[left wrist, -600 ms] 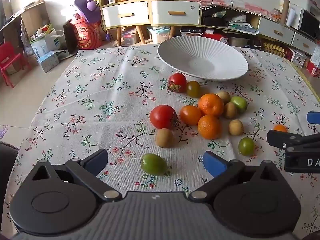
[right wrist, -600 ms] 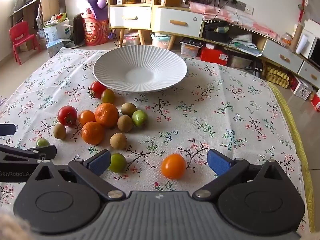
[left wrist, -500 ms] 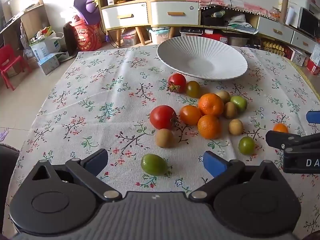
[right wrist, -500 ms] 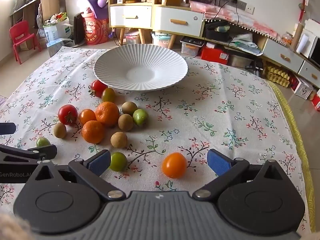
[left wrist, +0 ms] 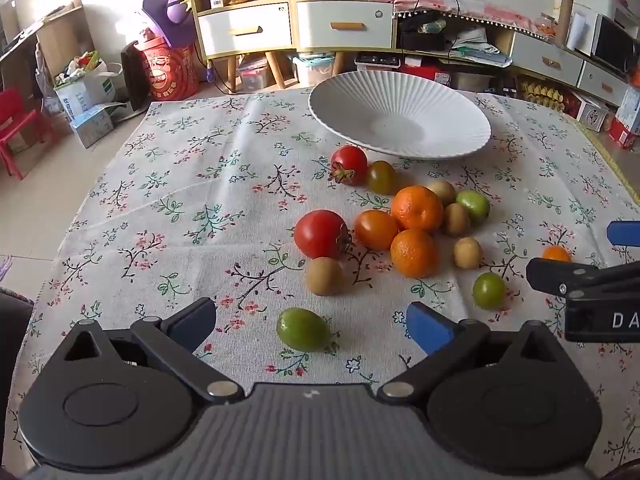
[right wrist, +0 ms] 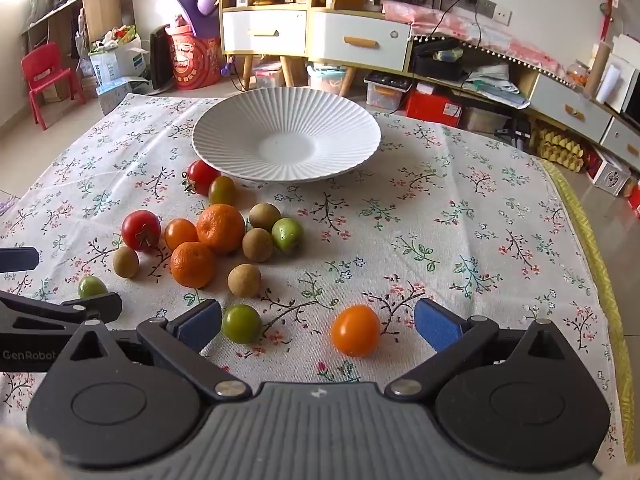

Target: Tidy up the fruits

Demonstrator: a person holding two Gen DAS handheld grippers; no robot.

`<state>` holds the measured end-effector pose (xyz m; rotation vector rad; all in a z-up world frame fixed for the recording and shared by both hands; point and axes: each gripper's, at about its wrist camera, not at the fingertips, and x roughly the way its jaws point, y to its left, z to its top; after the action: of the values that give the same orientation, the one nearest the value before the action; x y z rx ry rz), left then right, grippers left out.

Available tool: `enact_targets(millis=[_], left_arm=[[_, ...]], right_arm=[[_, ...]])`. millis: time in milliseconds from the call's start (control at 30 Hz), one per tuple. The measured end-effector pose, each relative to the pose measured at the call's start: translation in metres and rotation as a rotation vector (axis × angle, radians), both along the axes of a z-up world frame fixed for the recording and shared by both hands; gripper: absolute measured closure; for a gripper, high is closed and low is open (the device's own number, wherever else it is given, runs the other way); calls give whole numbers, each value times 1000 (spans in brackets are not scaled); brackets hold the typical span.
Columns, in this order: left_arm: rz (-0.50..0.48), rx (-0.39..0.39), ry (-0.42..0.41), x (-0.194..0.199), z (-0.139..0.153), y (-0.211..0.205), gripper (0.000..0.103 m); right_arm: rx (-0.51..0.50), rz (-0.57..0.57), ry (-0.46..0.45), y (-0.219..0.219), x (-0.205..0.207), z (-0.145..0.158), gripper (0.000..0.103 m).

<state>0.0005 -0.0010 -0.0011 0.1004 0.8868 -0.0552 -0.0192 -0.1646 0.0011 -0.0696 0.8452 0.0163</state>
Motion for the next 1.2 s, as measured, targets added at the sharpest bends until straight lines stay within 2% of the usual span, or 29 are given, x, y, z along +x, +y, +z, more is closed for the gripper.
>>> enact_targets(millis=[300,1200], left_arm=[[-6,-22,12,1,0,1,5],[-2,-34,11,3,1,3,5]], right_arm=[[45,-15,14,-7,1,3,0],[42,-9,27,-8,3,2,0]])
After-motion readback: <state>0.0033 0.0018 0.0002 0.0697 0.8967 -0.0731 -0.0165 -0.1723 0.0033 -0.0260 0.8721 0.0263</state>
